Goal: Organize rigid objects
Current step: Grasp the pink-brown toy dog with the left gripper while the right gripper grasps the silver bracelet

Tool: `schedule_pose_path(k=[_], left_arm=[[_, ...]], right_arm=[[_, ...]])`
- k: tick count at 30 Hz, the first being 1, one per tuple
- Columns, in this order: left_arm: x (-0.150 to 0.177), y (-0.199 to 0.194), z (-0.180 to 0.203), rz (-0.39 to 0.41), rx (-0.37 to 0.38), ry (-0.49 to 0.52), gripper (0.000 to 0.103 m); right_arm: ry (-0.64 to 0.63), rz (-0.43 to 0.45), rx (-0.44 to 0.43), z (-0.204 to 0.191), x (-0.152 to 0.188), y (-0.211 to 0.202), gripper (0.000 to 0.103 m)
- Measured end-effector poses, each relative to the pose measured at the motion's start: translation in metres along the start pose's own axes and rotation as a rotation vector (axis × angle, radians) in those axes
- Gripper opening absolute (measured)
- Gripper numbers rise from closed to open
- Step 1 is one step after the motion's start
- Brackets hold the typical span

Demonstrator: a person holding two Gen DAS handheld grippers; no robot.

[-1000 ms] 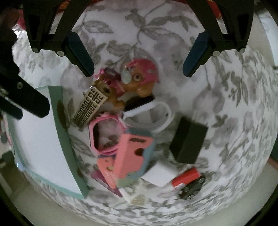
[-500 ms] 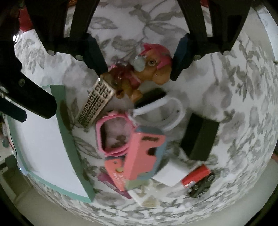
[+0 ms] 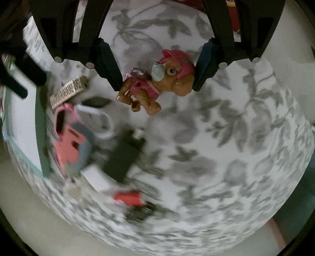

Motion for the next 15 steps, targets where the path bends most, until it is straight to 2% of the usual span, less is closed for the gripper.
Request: schedule_pose_path(k=[7,8,13,15], left_arm=[[-0.006,-0.003,-0.035,-0.011,0.017,-0.054,0.073],[0.002,0.005,-0.022,-0.009,0.018,-0.055,0.073],[0.000,0.010,-0.035,-0.017,0.017,-0.053,0.073],[-0.001,0.020,-0.016,-0.024,0.015,-0.055,0.073]], right_arm=[[-0.144,-0.069,-0.006,-0.029,0.000,0.025,0.093],[-0.159,-0.082,-0.005,-0.032,0.000,0.030,0.093],[-0.185,-0.135,0.019,-0.033,0.001,0.048,0.093],[-0.183,-0.152,0.022,-0.032,0.000,0.057,0.092]])
Point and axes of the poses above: each gripper's, at about its wrist camera, not at the fingertips, and y roughly the way its jaws point, z to its right, x to its underside, the point moved 5 cm from there along y, roughly the way its jaws point, and after that the axes turned 12 degrees about -y, right-handed, at the moved point
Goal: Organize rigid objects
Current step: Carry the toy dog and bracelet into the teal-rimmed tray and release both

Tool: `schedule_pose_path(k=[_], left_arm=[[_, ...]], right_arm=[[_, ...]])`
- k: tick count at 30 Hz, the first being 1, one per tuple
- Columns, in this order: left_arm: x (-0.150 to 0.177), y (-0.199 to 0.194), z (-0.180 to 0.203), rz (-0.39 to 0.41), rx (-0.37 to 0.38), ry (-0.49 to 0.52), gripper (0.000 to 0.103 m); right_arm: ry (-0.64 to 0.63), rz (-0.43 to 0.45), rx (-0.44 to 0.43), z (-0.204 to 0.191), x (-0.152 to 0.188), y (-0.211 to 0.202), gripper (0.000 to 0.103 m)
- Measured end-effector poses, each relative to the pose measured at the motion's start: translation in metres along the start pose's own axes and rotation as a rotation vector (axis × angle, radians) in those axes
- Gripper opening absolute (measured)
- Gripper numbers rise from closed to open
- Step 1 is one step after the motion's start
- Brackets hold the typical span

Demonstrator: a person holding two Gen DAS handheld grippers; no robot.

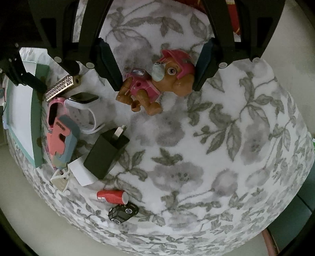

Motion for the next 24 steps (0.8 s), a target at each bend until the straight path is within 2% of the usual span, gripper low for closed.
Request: schedule_pose_path(k=[10,11,13,15,20,24], left_arm=[[0.003,0.017,-0.001,-0.015,-0.015,0.007,0.074],[0.002,0.012,0.001,-0.007,0.018,0.012,0.074],[0.002,0.013,0.000,-0.007,0.018,0.008,0.074],[0.002,0.014,-0.001,-0.007,0.018,0.006,0.074],[0.001,0.009,-0.001,-0.017,0.009,0.005,0.074],[0.002,-0.005,-0.001,-0.023,0.028,0.000,0.073]], right_arm=[[-0.039,-0.027,0.074,-0.007,-0.008,0.022,0.089],[-0.040,-0.026,0.080,-0.009,-0.009,0.022,0.089],[-0.036,-0.017,0.082,-0.019,-0.007,0.023,0.088],[-0.028,-0.009,0.083,-0.020,-0.007,0.023,0.084],[-0.020,-0.006,0.078,-0.024,-0.002,0.021,0.084],[0.022,0.027,0.025,-0.026,0.000,0.007,0.084]])
Point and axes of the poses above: each gripper's, at about its wrist camera, not at the fingertips, and y roughly the way its jaws point, z to its right, x to its underside, the point moved 5 cm from there along y, roughly the way its jaws point, and after that the axes turned 12 degrees about -y, right-handed, at the moved point
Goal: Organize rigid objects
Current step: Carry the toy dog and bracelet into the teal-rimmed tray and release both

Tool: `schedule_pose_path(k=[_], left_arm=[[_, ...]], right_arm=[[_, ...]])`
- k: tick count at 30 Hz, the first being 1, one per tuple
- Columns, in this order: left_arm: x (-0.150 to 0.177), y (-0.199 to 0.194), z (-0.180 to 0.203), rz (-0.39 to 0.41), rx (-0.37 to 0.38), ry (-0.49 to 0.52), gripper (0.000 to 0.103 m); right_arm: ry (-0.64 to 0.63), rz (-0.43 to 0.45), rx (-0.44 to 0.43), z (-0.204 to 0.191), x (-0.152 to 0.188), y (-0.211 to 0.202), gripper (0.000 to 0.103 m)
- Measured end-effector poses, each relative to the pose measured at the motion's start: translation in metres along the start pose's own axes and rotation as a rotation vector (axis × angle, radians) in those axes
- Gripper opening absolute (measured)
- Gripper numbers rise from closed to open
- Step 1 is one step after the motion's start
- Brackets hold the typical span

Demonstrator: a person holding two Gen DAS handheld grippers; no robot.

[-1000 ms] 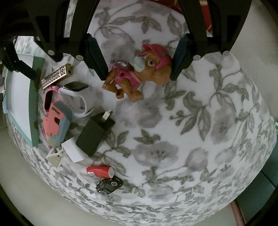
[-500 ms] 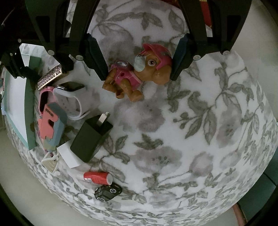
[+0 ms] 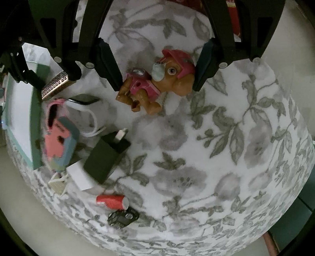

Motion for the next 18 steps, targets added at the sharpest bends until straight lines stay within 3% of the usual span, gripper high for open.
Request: schedule_pose_path(k=[7,11,18], left_arm=[[-0.014,-0.057,0.031,0.093,0.061,0.037,0.073],[-0.022,-0.079,0.079,0.149,0.082,0.100,0.073],[-0.016,-0.065,0.180,0.150,0.103,0.224,0.074]], right_arm=[[0.140,0.154,-0.053,0.028,-0.001,-0.056,0.084],[0.275,0.185,0.012,0.074,0.008,-0.071,0.084],[0.536,0.177,0.196,0.189,0.043,-0.086,0.084]])
Point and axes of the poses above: each gripper's, at about its wrist camera, not at the fingertips, and y roughly the way its jaws point, z to its right, x to its underside, the point moved 5 cm from there along y, roughly the way its jaws point, and after that the axes turned 12 degrees about -y, right-handed, at the moved point
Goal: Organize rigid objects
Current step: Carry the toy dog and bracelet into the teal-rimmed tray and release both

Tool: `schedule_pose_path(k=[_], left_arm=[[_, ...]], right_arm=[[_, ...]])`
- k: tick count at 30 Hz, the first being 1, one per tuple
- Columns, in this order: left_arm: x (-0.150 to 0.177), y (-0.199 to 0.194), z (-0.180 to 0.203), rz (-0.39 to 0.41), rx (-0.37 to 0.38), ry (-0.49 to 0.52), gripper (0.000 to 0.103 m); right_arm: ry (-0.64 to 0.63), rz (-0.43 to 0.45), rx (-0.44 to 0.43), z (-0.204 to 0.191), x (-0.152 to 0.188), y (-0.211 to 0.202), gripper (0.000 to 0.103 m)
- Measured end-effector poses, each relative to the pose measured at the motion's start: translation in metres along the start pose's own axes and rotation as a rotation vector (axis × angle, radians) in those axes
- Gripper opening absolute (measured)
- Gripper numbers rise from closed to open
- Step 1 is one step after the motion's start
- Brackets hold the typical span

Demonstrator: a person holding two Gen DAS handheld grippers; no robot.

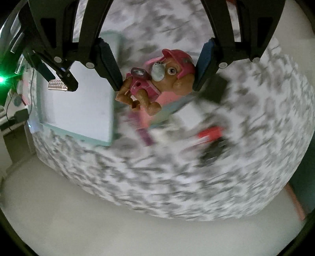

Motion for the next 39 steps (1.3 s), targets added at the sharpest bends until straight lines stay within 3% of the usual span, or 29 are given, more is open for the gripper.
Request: schedule_pose_path(k=[6,12,22,32,39], left_arm=[[0.002,0.025,0.080,0.008,0.034,0.108,0.074],[0.006,0.056,0.131,0.005,0.055,0.182,0.074],[0.009,0.087,0.153,0.006,0.023,0.210,0.074],[0.012,0.107,0.149,-0.023,-0.012,0.208,0.075],[0.008,0.103,0.145,-0.023,0.008,0.191,0.078]], right_arm=[[0.110,-0.006,0.136,0.066,-0.009,0.010,0.084],[0.170,-0.006,0.197,0.105,-0.011,0.023,0.084],[0.185,-0.049,0.221,0.126,-0.008,0.047,0.084],[0.203,-0.078,0.202,0.128,-0.001,0.061,0.084],[0.201,-0.079,0.198,0.128,-0.001,0.060,0.084]])
Point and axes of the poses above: each gripper's, at about its wrist camera, not at the fingertips, and y roughly the way its jaws point, z to its right, x to its underside, the point moved 5 cm from there along y, roughly the way its jaws point, and after that the axes turned 12 degrees about -y, right-handed, at the moved point
